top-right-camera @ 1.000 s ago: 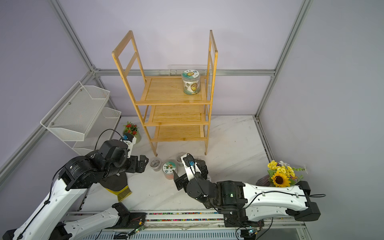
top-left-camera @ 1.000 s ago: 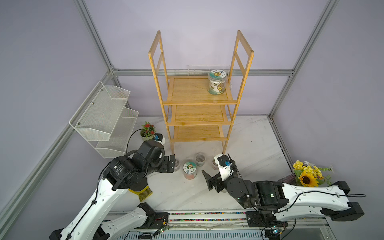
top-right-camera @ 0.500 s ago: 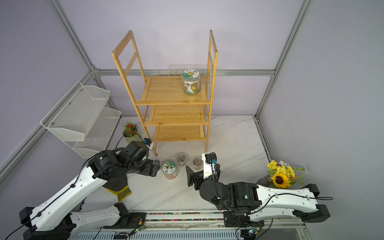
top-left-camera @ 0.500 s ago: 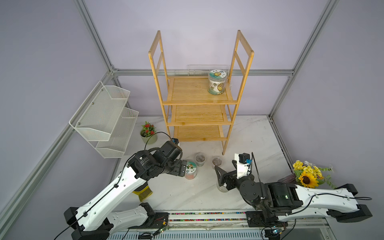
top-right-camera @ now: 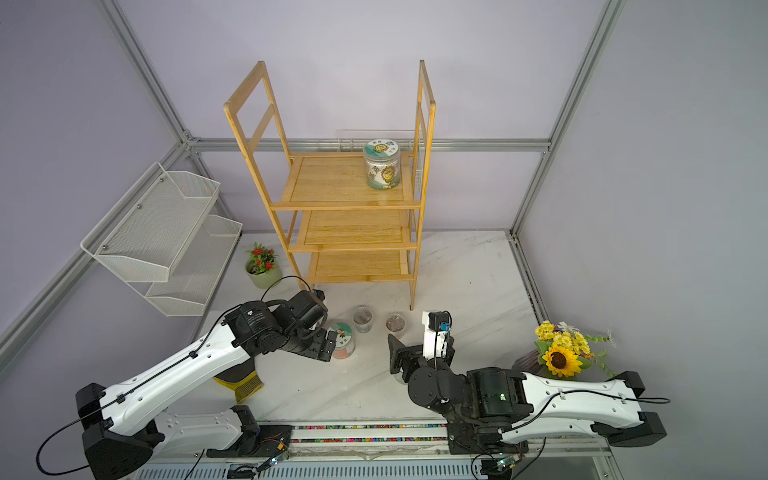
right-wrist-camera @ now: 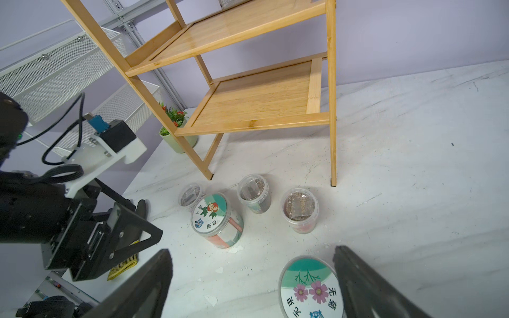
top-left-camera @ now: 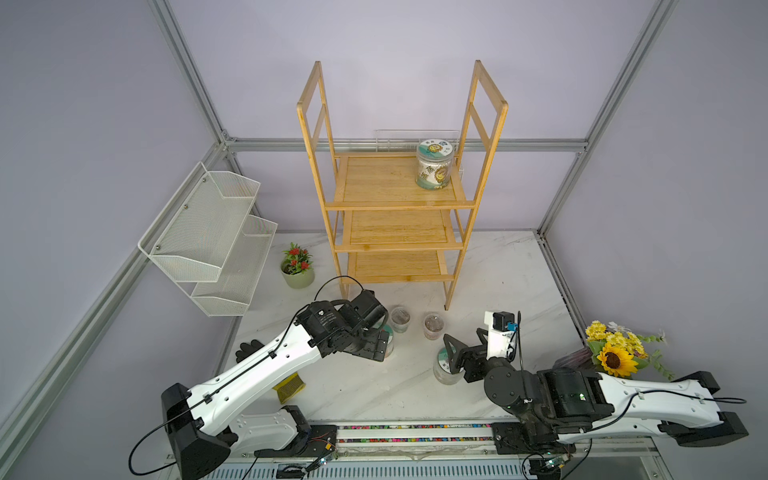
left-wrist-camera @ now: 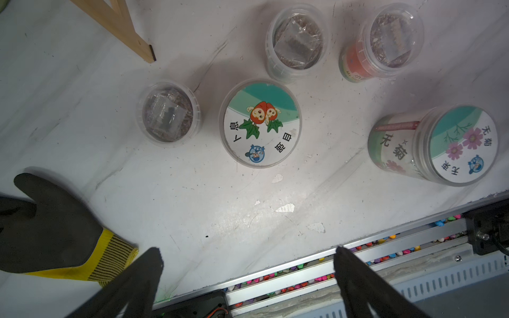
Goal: Place the seed container on the shelf
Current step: Pick up the seed jar at the center of the board.
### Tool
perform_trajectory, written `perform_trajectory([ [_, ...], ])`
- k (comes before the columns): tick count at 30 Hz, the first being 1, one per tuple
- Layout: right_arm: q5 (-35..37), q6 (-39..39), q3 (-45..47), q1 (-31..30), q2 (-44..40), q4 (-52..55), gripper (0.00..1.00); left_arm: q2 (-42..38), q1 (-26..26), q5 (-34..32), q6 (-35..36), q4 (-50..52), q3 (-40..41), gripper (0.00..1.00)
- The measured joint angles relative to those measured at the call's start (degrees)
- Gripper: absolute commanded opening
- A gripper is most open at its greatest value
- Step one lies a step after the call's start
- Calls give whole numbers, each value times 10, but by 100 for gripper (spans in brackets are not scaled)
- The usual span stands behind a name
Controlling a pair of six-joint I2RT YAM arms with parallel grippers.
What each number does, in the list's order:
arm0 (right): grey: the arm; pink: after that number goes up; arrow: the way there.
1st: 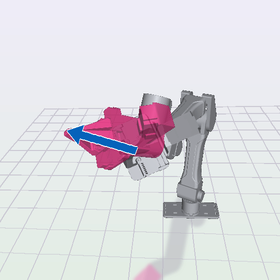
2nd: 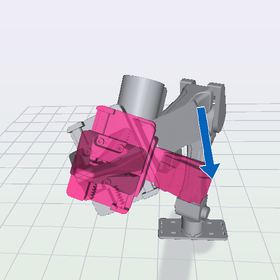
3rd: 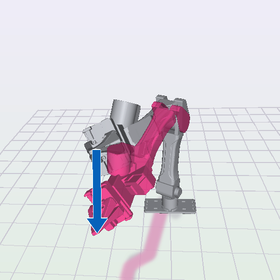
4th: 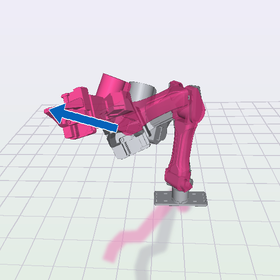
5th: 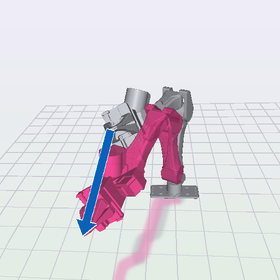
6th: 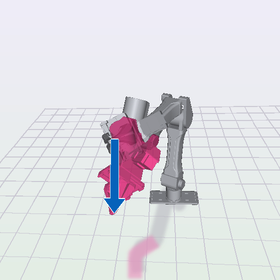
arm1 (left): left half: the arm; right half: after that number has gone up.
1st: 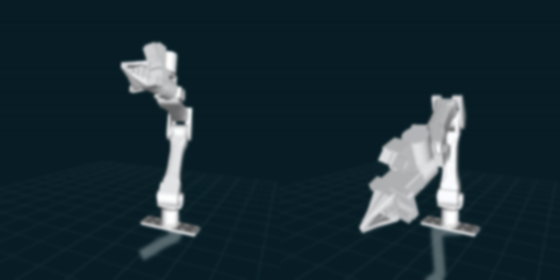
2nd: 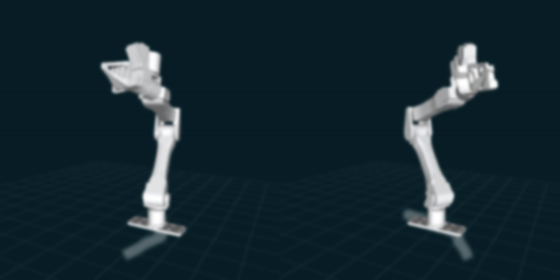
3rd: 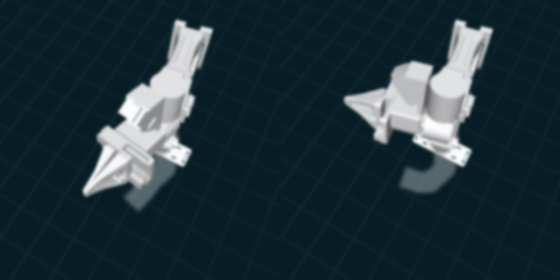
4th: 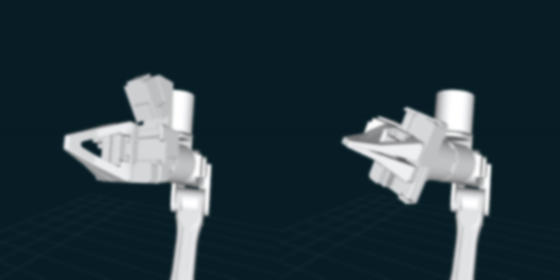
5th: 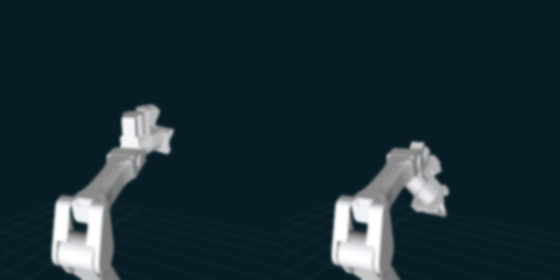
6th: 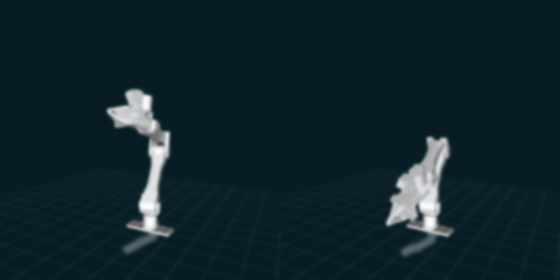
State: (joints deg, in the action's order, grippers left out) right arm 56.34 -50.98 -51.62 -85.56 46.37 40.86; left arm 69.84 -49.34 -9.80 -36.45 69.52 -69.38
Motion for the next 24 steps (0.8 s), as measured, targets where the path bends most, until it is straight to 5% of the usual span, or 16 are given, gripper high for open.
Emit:
perform_trajectory([
  [24, 18, -9, 24, 0, -34, 15, 94, 162, -2, -24, -5, -73, 7, 100],
])
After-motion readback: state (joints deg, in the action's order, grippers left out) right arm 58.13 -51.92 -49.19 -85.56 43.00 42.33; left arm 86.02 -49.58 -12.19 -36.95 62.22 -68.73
